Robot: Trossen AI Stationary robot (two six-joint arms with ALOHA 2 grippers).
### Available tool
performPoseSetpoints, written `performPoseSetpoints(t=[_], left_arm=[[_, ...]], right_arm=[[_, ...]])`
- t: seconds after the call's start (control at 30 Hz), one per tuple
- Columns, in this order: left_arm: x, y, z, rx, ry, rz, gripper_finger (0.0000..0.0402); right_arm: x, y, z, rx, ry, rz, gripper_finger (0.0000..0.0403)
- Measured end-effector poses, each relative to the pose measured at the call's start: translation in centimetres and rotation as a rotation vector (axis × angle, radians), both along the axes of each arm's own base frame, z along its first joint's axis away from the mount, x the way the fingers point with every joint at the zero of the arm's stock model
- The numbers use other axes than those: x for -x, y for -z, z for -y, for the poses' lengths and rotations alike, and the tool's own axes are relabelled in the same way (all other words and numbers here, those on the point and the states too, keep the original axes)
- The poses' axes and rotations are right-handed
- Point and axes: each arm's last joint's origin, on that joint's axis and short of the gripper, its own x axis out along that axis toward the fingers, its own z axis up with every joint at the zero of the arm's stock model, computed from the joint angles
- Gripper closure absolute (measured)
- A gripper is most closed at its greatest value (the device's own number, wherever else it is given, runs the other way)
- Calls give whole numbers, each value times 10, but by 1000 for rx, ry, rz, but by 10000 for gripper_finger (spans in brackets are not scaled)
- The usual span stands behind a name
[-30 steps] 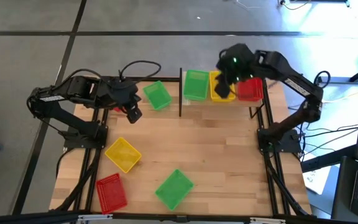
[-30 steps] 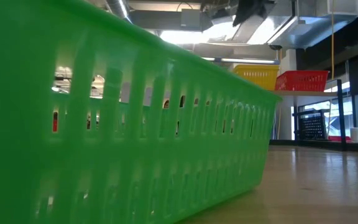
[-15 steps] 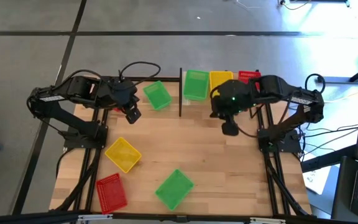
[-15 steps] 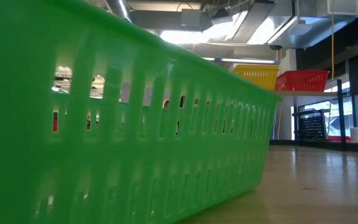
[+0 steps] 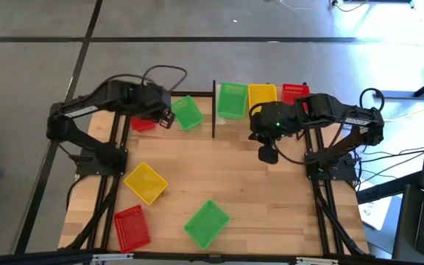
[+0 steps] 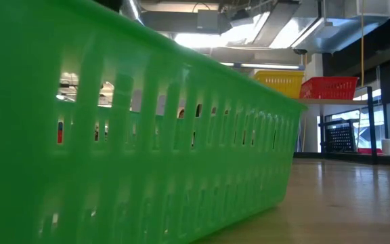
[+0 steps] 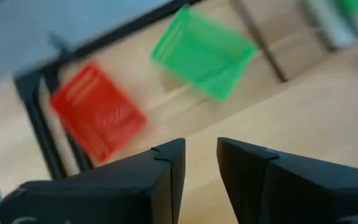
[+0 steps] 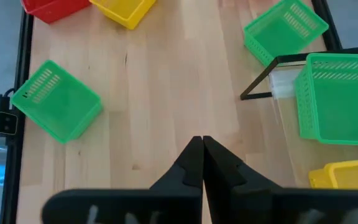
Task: Stack baskets on shelf by color
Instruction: Stack the top red bin on the red bin on the shelf
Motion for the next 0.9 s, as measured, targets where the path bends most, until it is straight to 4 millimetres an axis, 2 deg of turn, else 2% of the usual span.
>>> performPoseSetpoints(t=[0.1,0.27,0.43,0.67,0.9], left_arm=[[-1,13,-22,123,-94,-82,319],[-4,35,-59,227,-173,-165,316],[-6,72,-90,320,-78,-299,319],[3,122,-104,415,150,-493,318],[5,165,-106,410,305,-527,321]], right_arm=[[0,0,0,-1,2,-1,403],[0,0,0,10,11,0,403],[0,0,0,21,-3,-1,403],[0,0,0,51,-43,-4,403],[0,0,0,52,-44,-5,403]])
